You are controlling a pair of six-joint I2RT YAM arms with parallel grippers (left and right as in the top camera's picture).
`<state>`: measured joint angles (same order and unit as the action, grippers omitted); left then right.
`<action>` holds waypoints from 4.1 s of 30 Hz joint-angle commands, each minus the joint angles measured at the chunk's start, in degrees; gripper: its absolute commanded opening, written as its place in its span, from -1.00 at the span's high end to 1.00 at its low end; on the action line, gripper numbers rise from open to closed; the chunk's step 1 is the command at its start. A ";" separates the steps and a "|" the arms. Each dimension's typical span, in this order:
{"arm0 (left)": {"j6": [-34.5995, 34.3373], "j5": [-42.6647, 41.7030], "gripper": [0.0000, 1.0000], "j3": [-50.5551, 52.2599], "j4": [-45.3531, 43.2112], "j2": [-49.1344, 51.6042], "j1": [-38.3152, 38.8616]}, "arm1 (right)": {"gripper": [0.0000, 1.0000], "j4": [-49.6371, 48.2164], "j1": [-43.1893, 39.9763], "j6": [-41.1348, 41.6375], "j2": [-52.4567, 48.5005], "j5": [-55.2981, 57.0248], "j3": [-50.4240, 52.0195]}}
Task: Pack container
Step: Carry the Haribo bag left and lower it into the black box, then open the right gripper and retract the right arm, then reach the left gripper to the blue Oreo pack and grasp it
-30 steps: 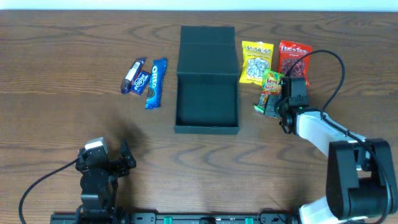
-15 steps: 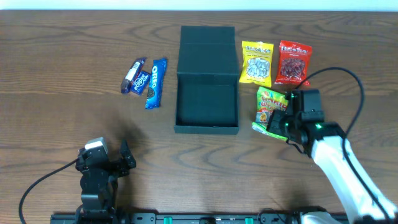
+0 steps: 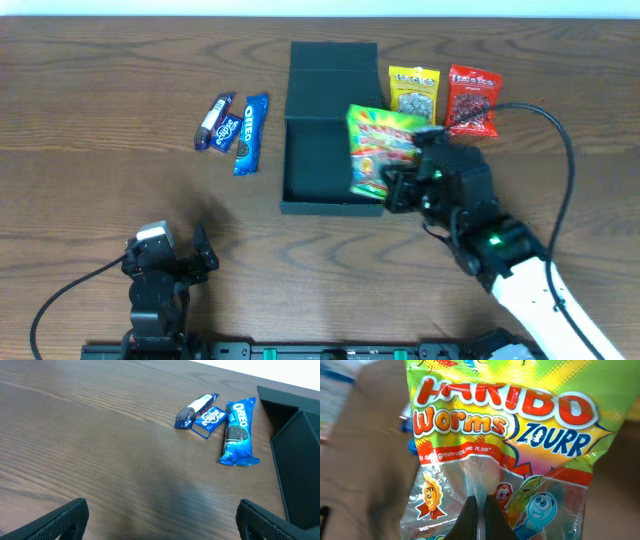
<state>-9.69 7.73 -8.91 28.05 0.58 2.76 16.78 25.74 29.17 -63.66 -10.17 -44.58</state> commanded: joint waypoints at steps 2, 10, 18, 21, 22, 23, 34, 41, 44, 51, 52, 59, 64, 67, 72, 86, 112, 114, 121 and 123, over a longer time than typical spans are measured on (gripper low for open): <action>-0.61 0.31 -0.90 1.09 -0.07 -0.33 -0.22 | 0.97 -2.51 4.72 3.65 -3.93 5.73 -3.48; -0.61 0.31 -0.91 1.09 -0.07 -0.33 -0.22 | 0.97 -4.59 7.34 8.15 -16.65 11.28 -6.38; -0.61 0.31 -0.90 1.09 -0.07 -0.33 -0.22 | 0.97 -7.32 7.34 7.30 -19.63 13.38 -6.38; -0.61 0.31 -0.90 1.09 -0.07 -0.33 -0.22 | 0.98 -7.52 7.37 6.75 -19.61 12.17 -6.38; -0.63 0.31 -0.90 1.09 -0.07 -0.33 -0.22 | 0.98 -7.34 7.34 6.80 -19.61 11.37 -6.38; -0.61 0.28 -0.90 1.09 -0.07 -0.33 -0.22 | 0.98 -7.17 7.37 6.80 -19.61 11.30 -6.38; -0.63 0.31 -0.90 1.09 -0.07 -0.33 -0.22 | 0.98 -6.91 8.28 7.69 -19.63 10.84 -6.36; -0.61 0.31 -0.91 1.09 -0.07 -0.33 -0.22 | 0.98 -6.62 8.81 8.04 -19.63 11.85 -6.36; -0.63 0.31 -0.91 1.09 -0.07 -0.33 -0.22 | -0.99 -6.99 8.79 7.54 -19.58 12.46 -6.38; -0.61 0.31 -0.90 1.09 -0.07 -0.33 -0.22 | -0.99 -4.07 8.85 5.51 -10.27 5.29 -9.81; -0.61 0.31 -0.90 1.09 -0.07 -0.33 -0.22 | -0.99 -2.99 8.85 5.51 -8.35 5.18 -10.14; -0.63 0.31 -0.91 1.09 -0.07 -0.33 -0.22 | -0.98 19.02 8.85 5.46 9.86 5.20 -10.27; -0.61 0.31 -0.90 1.09 -0.07 -0.33 -0.22 | -0.98 31.82 8.85 5.46 20.70 5.22 -10.27; -0.61 0.31 -0.91 1.09 -0.07 -0.33 -0.22 | -0.99 37.35 8.85 5.44 24.94 5.22 -10.27; -0.63 0.28 -0.90 1.09 -0.09 -0.33 -0.22 | -0.99 43.91 8.85 4.15 27.06 5.27 -10.27; -13.81 -19.23 -0.91 1.09 -22.38 -0.31 -0.15 | -0.98 51.21 8.83 4.20 26.95 3.74 -10.16; -8.35 -29.46 -0.91 -40.46 -45.11 83.10 -0.13 | -0.99 51.21 8.83 4.20 26.95 3.74 -10.16; -8.35 -29.49 -0.90 -40.44 -44.96 86.49 -0.13 | -0.99 51.21 8.83 4.20 26.95 3.74 -10.16; -8.39 -31.74 -0.90 -40.39 -41.62 94.44 -0.11 | -0.99 51.21 8.83 4.20 26.95 3.74 -10.16; -7.28 -34.32 -0.90 -40.39 -40.57 95.60 -0.11 | -0.98 51.21 8.83 4.20 26.95 3.74 -10.16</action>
<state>-19.03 -23.03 -48.47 -12.97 95.02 2.79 67.96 34.33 34.04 -36.91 -6.46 -54.63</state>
